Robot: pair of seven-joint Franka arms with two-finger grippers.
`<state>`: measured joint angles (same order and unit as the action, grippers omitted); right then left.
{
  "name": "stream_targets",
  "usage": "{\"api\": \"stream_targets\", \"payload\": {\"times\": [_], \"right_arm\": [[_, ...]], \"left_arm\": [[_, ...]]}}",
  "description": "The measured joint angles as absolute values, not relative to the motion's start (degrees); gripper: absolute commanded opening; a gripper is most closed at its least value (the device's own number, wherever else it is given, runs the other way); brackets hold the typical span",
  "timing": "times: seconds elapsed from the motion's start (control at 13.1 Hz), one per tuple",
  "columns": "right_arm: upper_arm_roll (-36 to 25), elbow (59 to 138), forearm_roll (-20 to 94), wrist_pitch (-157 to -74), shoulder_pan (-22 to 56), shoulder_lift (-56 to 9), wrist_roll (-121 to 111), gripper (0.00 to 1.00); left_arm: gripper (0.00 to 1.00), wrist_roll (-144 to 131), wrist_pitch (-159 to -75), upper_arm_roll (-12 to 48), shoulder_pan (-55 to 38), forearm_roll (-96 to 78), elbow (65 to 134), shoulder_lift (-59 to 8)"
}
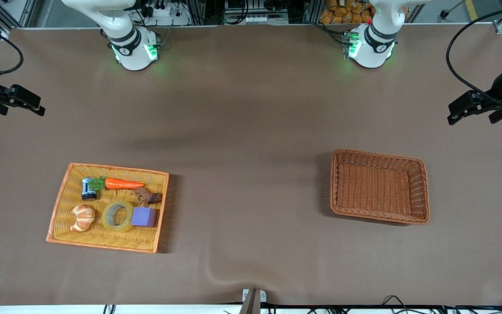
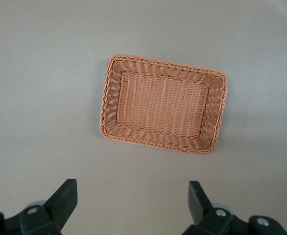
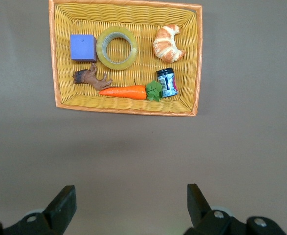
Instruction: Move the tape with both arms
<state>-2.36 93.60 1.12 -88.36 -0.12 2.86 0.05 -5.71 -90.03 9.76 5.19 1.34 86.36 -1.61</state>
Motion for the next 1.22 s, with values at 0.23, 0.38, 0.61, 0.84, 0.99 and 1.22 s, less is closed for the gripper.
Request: {"api": "stream_targets", "payload": {"times": [0.23,0.38,0.61,0.84,0.99,1.22], "right_arm": [[-2.3,93.6,1.1,-88.4,-0.1,2.9,0.0,1.0],[-2.3,93.6,1.1,-88.3,-0.1,2.9,0.0,1.0],[-2.2,93.6,1.1,-88.3,-0.1,2.9,0.0,1.0],[-1.9,93.6,1.1,-88.1,-0.1,2.9,0.0,1.0],[-1.9,93.6,1.1,-88.1,-0.1,2.9,0.0,1.0],[-1.8,93.6,1.1,-88.1,-0.1,2.8,0.1,1.0]], "left_arm": [[1.0,-4.6,-90.0,9.9,5.2,1.4,86.2,-1.6],[1.0,-4.5,-90.0,9.8,5.2,1.4,86.1,-1.6],[1.0,-4.5,-90.0,9.8,5.2,1.4,86.1,-1.6],[1.0,-4.4,-89.9,9.9,5.1,1.4,86.1,-1.8],[1.0,-4.4,-89.9,9.9,4.9,1.4,86.1,-2.0],[1.0,-4.4,-89.9,9.9,4.7,1.4,86.1,-2.4]]}}
